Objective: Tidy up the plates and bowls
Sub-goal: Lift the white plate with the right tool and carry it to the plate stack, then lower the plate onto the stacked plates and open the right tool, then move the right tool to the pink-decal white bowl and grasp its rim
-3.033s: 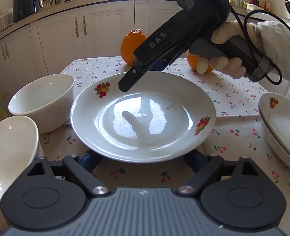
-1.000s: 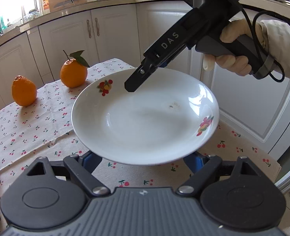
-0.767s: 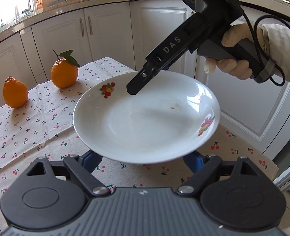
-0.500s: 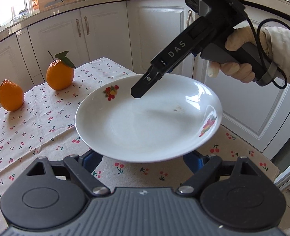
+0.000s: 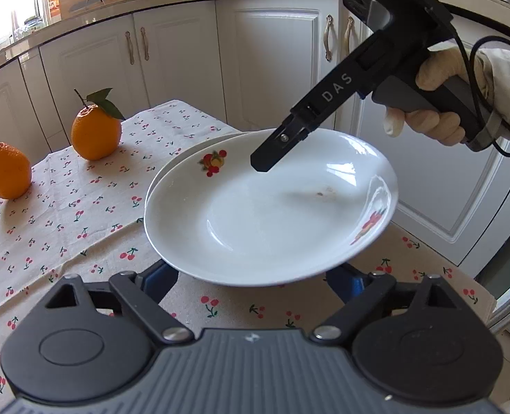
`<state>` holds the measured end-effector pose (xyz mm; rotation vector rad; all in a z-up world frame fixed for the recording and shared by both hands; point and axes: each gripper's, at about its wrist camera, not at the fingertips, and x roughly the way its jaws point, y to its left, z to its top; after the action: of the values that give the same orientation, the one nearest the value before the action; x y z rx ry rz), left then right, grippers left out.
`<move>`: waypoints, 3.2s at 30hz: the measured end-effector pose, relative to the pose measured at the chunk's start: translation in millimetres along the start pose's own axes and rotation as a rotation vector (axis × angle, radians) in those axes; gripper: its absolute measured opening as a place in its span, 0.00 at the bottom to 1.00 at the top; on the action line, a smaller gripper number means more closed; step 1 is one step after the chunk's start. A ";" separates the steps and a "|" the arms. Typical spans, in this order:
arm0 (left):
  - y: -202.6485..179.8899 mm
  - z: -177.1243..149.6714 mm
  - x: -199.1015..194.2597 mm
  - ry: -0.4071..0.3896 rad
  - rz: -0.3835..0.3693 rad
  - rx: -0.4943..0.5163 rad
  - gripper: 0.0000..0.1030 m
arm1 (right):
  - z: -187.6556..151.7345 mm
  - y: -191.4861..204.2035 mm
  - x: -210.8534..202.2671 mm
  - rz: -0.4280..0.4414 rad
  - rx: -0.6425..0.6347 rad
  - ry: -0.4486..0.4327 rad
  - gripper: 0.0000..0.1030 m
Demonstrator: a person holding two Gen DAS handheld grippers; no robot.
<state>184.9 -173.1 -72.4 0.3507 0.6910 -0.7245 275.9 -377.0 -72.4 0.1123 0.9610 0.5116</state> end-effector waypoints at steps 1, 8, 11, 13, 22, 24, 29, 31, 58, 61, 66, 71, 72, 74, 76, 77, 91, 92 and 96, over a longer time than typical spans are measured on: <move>0.3 -0.1 0.3 -0.002 -0.001 0.002 0.91 | -0.4 0.2 -1.0 -0.003 -0.001 -0.001 0.67; 0.9 -1.1 0.1 -0.007 -0.011 0.004 0.94 | -1.9 2.0 -6.1 -0.027 -0.001 0.002 0.67; 2.5 -1.1 1.0 -0.007 -0.020 -0.001 0.95 | -2.9 1.9 -9.7 -0.034 0.005 -0.003 0.67; 3.4 -1.2 1.6 -0.006 -0.026 -0.005 0.95 | -3.6 2.3 -12.0 -0.040 0.006 -0.006 0.67; 5.3 -2.0 2.2 -0.007 -0.038 -0.014 0.96 | -5.4 4.3 -20.3 -0.077 0.008 -0.009 0.67; 4.7 -2.1 2.0 -0.008 -0.034 -0.012 0.95 | -5.9 5.3 -20.6 -0.086 0.006 -0.006 0.67; 3.0 -2.5 -1.2 -0.012 -0.022 -0.005 0.94 | -7.9 9.6 -21.9 -0.104 -0.002 -0.006 0.73; 3.1 -2.6 -3.4 -0.017 -0.016 -0.004 0.94 | -8.3 12.3 -22.3 -0.120 -0.010 -0.004 0.74; 11.8 -27.2 -89.8 -0.173 0.088 -0.022 0.98 | -29.2 140.0 -43.2 -0.285 -0.144 -0.233 1.00; 18.8 -41.1 -105.9 -0.169 0.126 -0.046 0.98 | -38.2 158.2 -35.4 -0.282 -0.158 -0.251 1.00; 37.4 -70.0 -138.4 -0.166 0.196 -0.114 0.98 | -48.8 188.2 -26.0 -0.263 -0.160 -0.276 1.00; 55.4 -99.8 -170.1 -0.162 0.284 -0.171 0.98 | -55.3 218.9 -15.0 -0.229 -0.167 -0.300 1.00; 58.0 -105.3 -175.1 -0.161 0.292 -0.184 0.98 | -56.2 224.5 -11.4 -0.216 -0.178 -0.298 1.00; 62.0 -116.4 -185.6 -0.158 0.314 -0.204 0.98 | -56.6 238.1 -1.1 -0.204 -0.201 -0.280 1.00; 65.7 -128.4 -197.1 -0.157 0.343 -0.213 0.98 | -56.0 250.7 7.7 -0.189 -0.219 -0.269 1.00; 68.3 -133.8 -202.6 -0.154 0.356 -0.219 0.98 | -55.7 257.7 11.6 -0.173 -0.227 -0.264 1.00; 118.0 -204.0 -234.3 -0.078 0.473 -0.298 0.98 | -31.9 349.4 68.1 -0.016 -0.379 -0.184 1.00; 121.4 -207.5 -232.4 -0.073 0.472 -0.301 0.98 | -30.1 354.6 71.9 -0.006 -0.390 -0.175 1.00; 131.0 -216.2 -227.0 -0.072 0.453 -0.299 0.98 | -24.1 374.6 86.9 0.023 -0.434 -0.144 1.00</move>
<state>56.1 141.1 -66.3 0.1937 0.6118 -0.1974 159.4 -11.6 -34.4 -0.2284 0.6921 0.7127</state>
